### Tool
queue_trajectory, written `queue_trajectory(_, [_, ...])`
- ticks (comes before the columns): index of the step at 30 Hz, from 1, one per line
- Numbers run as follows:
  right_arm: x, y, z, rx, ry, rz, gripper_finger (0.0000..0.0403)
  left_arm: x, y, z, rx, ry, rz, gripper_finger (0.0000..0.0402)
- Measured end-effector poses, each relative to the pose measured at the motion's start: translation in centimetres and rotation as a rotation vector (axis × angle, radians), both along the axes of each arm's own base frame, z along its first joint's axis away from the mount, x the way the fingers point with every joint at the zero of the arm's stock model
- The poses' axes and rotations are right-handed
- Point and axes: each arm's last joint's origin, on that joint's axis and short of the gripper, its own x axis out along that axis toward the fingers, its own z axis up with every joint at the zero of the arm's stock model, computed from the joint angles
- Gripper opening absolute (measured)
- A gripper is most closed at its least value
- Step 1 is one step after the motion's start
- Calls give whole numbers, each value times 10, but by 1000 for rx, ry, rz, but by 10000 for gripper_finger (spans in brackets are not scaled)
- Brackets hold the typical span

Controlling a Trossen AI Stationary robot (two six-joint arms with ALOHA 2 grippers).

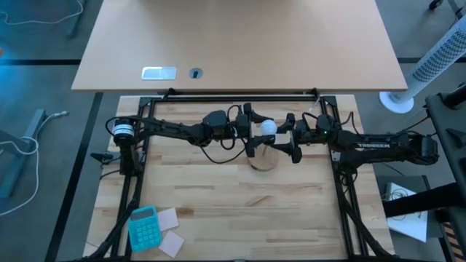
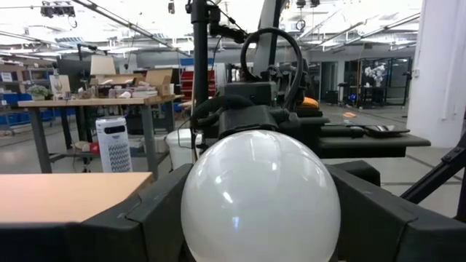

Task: Screw lightbulb
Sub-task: Insert the lightbulb into the lamp

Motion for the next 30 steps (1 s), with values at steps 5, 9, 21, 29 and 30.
queue_trajectory(5, [-8,2,2,9,32,-3,330,2,0,3,10,18,1,272])
queue_trajectory(9, [-13,3,8,-27,89,-31,340,7,1,6,48,111,-2,272])
queue_trajectory(21, [-15,3,12,-36,132,-50,333,11,1,15,65,173,-17,272])
queue_trajectory(29, [-15,3,11,-25,138,-53,330,10,1,14,63,188,-16,272])
queue_trajectory(30, [-15,3,11,-22,139,-53,330,10,1,14,63,189,-15,272])
